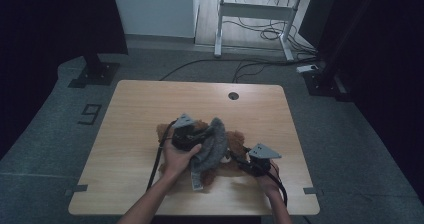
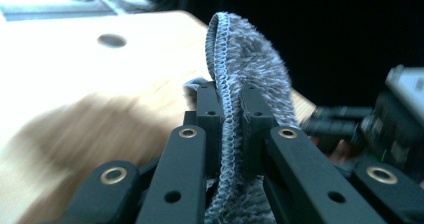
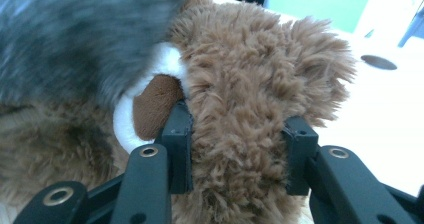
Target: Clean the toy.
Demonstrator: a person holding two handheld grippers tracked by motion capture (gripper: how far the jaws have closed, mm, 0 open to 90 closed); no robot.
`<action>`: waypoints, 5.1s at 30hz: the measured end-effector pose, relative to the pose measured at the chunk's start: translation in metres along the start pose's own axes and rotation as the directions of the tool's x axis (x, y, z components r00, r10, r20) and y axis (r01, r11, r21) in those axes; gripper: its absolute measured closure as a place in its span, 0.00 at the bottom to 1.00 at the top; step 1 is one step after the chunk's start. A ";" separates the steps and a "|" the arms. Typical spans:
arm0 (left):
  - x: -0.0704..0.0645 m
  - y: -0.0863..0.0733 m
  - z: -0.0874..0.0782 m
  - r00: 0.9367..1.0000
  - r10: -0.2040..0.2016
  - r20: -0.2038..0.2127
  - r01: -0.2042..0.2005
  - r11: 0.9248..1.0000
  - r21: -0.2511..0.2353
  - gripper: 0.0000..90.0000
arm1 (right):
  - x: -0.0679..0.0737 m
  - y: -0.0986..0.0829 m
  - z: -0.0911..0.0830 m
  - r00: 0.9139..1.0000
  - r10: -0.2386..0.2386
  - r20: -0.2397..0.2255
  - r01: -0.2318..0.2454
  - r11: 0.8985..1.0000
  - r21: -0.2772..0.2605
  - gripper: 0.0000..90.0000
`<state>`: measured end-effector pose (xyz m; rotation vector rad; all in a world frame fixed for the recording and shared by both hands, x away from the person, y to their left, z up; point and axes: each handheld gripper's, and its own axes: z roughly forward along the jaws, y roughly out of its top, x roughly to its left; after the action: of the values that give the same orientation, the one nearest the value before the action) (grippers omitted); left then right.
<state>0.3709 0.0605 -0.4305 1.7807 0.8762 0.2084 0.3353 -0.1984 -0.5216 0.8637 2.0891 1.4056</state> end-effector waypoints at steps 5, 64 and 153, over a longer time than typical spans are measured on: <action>-0.029 0.021 0.044 0.999 0.037 0.007 -0.037 0.998 0.051 0.91 | 0.008 -0.004 -0.005 0.998 -0.053 0.039 0.053 0.999 -0.009 0.66; -0.007 0.014 0.014 1.000 0.016 -0.026 -0.014 0.998 0.057 0.91 | 0.001 -0.012 -0.006 0.999 0.028 0.027 -0.027 0.999 -0.026 0.66; 0.041 -0.064 -0.029 0.991 -0.053 -0.120 0.058 0.998 0.038 0.92 | -0.007 0.000 -0.023 0.995 0.085 -0.045 -0.087 0.995 -0.051 0.24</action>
<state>0.3553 0.1175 -0.4860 1.7941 1.0210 0.2639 0.3238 -0.2179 -0.5133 0.9194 2.0580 1.5301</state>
